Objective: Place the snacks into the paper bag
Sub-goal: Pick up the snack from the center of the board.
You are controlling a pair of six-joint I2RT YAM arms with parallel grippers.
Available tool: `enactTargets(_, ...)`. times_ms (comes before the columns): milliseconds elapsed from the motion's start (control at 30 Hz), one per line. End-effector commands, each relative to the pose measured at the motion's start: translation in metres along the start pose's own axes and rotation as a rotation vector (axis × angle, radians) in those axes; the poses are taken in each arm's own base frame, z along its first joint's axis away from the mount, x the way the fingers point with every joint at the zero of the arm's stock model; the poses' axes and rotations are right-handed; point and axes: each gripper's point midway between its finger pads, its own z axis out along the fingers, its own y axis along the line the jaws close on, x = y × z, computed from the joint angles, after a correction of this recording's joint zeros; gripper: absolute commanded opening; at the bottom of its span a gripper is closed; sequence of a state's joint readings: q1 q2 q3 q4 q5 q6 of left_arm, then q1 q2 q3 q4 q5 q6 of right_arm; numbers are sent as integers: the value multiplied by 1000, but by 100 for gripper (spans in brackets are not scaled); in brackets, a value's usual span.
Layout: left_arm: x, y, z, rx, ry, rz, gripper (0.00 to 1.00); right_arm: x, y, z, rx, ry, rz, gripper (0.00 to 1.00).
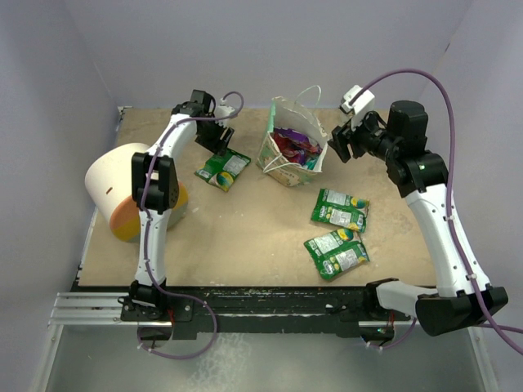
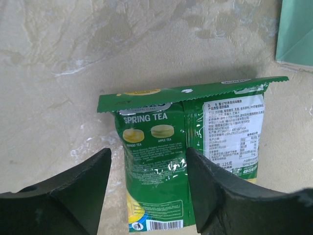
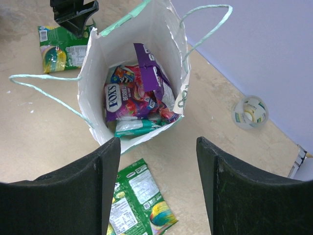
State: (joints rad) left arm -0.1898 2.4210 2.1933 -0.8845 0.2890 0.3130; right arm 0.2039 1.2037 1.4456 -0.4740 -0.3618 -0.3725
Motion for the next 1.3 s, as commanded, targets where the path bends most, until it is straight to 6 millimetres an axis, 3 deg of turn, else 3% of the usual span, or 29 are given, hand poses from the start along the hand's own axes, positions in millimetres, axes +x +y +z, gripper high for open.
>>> enactTargets(0,-8,-2,0,39,-23,-52,66,-14,0,-7,0,-67,-5,66)
enactTargets(267,5,-9,16,98,9,-103,62,-16,-2,-14,3,-87,3,67)
enactTargets(500,13,-19,22,149,22,-118,39,-12,-3,-17,5,-97,13,69)
enactTargets(633,9,-19,19,154,5,-107,20,-12,-3,-18,4,-99,16,70)
enactTargets(767,-6,-20,5,152,-47,-75,0,-10,-3,-18,3,-102,15,71)
enactTargets(1000,-39,-33,-44,176,-169,43,0,-10,-3,-22,5,-113,14,72)
enactTargets(1267,-51,-48,-103,144,-283,176,0,-11,5,-16,-59,-127,33,73)
